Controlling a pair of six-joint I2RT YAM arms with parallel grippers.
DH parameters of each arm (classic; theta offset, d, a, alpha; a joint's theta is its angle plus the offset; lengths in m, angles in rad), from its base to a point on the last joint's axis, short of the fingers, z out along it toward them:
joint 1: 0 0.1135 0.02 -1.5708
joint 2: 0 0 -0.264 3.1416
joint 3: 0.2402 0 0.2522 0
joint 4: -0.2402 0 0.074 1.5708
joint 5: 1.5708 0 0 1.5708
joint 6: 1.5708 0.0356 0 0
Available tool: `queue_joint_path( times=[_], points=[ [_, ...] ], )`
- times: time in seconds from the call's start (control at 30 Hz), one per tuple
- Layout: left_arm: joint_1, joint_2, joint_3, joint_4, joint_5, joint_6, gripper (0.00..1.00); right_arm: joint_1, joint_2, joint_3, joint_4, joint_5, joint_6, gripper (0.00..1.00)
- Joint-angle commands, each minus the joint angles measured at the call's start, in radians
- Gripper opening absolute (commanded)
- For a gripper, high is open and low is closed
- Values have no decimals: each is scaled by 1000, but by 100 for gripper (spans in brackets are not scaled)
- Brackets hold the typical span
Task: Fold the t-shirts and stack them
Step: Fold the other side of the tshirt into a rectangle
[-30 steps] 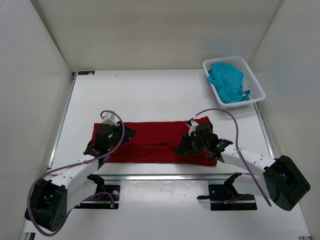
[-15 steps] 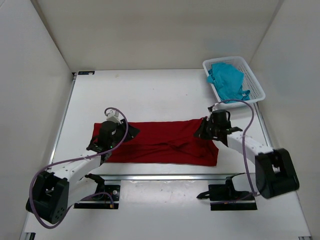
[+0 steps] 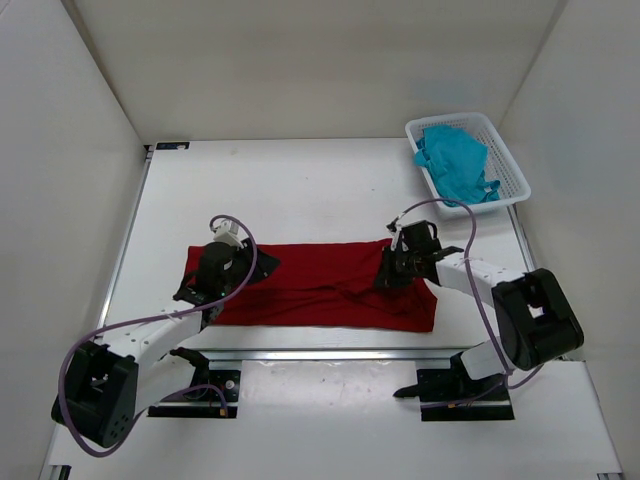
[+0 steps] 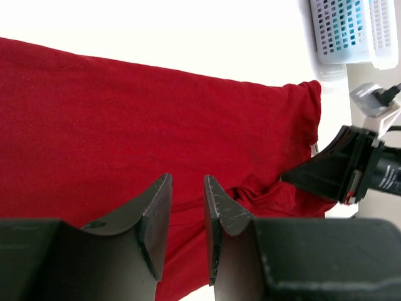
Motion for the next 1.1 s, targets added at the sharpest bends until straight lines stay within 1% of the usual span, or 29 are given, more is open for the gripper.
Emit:
queue_joint_path(
  times=[0.0,0.07,0.2,0.3,0.37,0.4,0.47,0.53,0.6,0.63,0.73,0.8,0.87,0.9,1.0,1.07],
  points=[
    [-1,-20,21,13,1,13,38,35,14,11,-40,-54,-45,0],
    [2,-32,19,8,2,14,38,76,-10,15,-70,-67,-56,0],
    [19,-43,16,14,1,14,37,173,-101,-21,-129,-35,-32,0],
    [6,-34,25,20,10,13,38,225,-150,-51,-147,-31,-4,0],
    [3,-26,41,19,10,17,37,242,-176,-40,-158,-47,-1,0],
    [9,-25,44,14,10,25,38,239,-182,-34,-161,-48,-1,0],
    [16,-25,50,5,21,25,38,200,-228,-3,-150,-41,7,4],
    [29,-40,59,-3,27,30,38,138,-250,18,-141,2,18,9],
    [22,-41,62,-18,12,36,38,36,-258,32,-103,60,14,13],
    [10,-43,62,-12,3,34,38,-20,-242,43,-91,73,30,13],
    [-36,-34,52,-3,-7,23,38,-61,-126,90,-57,102,18,10],
    [-52,-25,44,5,-8,26,38,-51,7,142,-77,96,-2,2],
    [-55,-26,41,0,-2,22,37,-31,70,164,-95,110,-13,0],
    [-53,-31,35,0,-2,25,38,-22,86,150,-91,91,-15,0],
    [-63,-48,4,3,-8,20,39,4,82,94,-55,102,-4,0],
    [-78,-55,-17,26,-5,11,38,21,72,80,-61,99,-1,0]
  ],
)
